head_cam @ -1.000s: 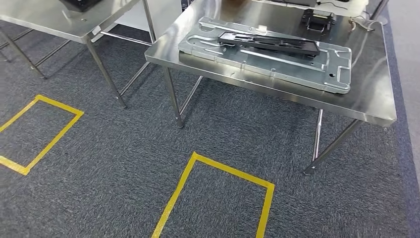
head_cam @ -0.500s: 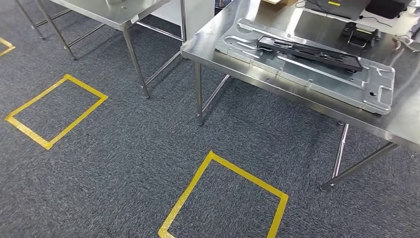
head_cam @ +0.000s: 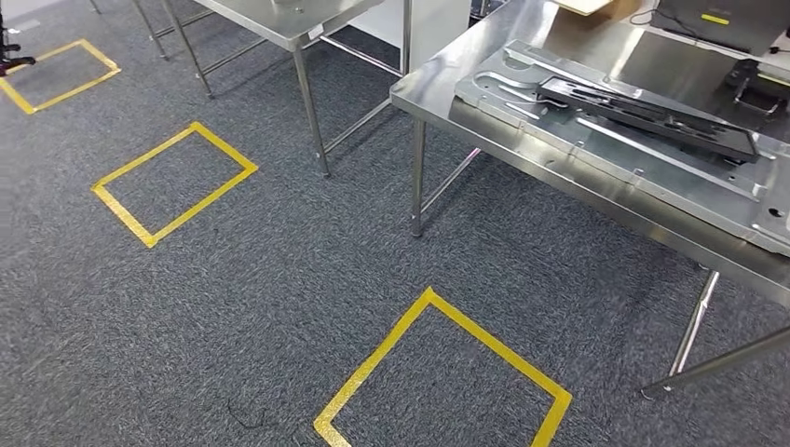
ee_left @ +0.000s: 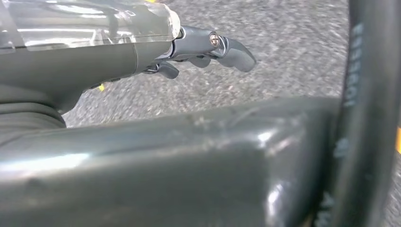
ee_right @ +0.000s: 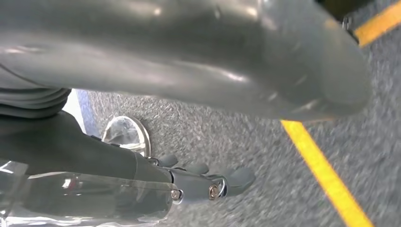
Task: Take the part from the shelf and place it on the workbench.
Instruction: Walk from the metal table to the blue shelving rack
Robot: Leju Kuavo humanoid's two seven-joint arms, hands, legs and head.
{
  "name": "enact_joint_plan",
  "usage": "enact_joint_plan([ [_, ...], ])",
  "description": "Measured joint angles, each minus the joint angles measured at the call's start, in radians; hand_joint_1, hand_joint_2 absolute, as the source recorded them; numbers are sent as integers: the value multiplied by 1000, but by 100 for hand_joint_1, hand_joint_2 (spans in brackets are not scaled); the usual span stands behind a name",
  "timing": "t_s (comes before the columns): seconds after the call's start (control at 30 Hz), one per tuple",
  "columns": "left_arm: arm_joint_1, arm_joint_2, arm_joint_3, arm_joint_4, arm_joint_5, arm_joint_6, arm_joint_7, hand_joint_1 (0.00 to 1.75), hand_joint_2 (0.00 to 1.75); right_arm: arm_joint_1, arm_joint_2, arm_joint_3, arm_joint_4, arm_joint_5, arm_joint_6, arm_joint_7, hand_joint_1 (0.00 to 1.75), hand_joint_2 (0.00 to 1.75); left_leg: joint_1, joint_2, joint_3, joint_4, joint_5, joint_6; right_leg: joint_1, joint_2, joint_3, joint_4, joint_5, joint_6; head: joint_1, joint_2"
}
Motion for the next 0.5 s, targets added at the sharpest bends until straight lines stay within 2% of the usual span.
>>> enact_joint_plan([
  [0.03,1,-1,0,0,0,0,11,0,0,0,1,-1,0,1,0,8,0,0,1,3,1,2,10,-1,0,-12,1,0,-1,0,0,0],
  [0.07,1,-2,0,0,0,0,25,0,0,0,2,-2,0,2,2,19,0,0,1,8,23,-38,38,-1,0,-23,3,0,-3,2,0,0],
  [0.13,1,-3,1,1,-1,4,53,0,0,0,7,-5,0,4,8,46,0,0,-3,41,98,-179,101,6,3,-43,9,1,-8,8,0,0],
  [0.17,0,-4,2,1,-1,6,63,0,0,2,10,-7,0,6,11,58,0,0,-6,57,127,-236,119,11,6,-53,12,2,-10,12,0,0],
  [0.2,-1,-5,2,1,-2,9,69,0,0,3,12,-8,0,7,13,68,0,0,-9,68,142,-268,126,16,9,-62,13,3,-12,17,0,0],
  [0.23,-1,-6,3,1,-2,11,72,0,0,4,13,-9,0,8,14,75,0,0,-12,69,144,-280,123,21,11,-70,14,3,-14,21,0,0],
  [0.3,4,-7,5,1,-2,14,71,0,0,2,16,-11,0,9,16,88,0,0,-13,51,142,-283,126,31,11,-84,18,1,-15,31,0,0],
  [0.33,7,-8,7,1,-2,15,67,0,0,2,18,-12,0,10,17,93,0,0,-12,43,143,-287,129,37,9,-78,19,6,-22,36,0,0],
  [0.4,9,-10,9,2,-1,16,48,0,0,4,19,-15,0,12,20,103,0,0,-7,28,147,-295,137,48,6,-35,-3,63,-66,45,0,0],
  [0.43,8,-11,10,2,-1,18,33,0,0,6,20,-17,0,15,21,109,0,0,-7,20,145,-296,139,52,4,-9,-32,125,-101,47,0,0],
  [0.47,7,-11,12,2,0,19,18,0,0,9,21,-19,1,17,23,114,0,0,-7,10,143,-296,140,54,3,9,-66,194,-133,47,0,0],
  [0.5,6,-11,13,2,1,20,3,0,0,11,23,-22,1,18,24,118,0,0,-8,-1,142,-295,141,56,3,16,-94,248,-149,47,0,0],
])
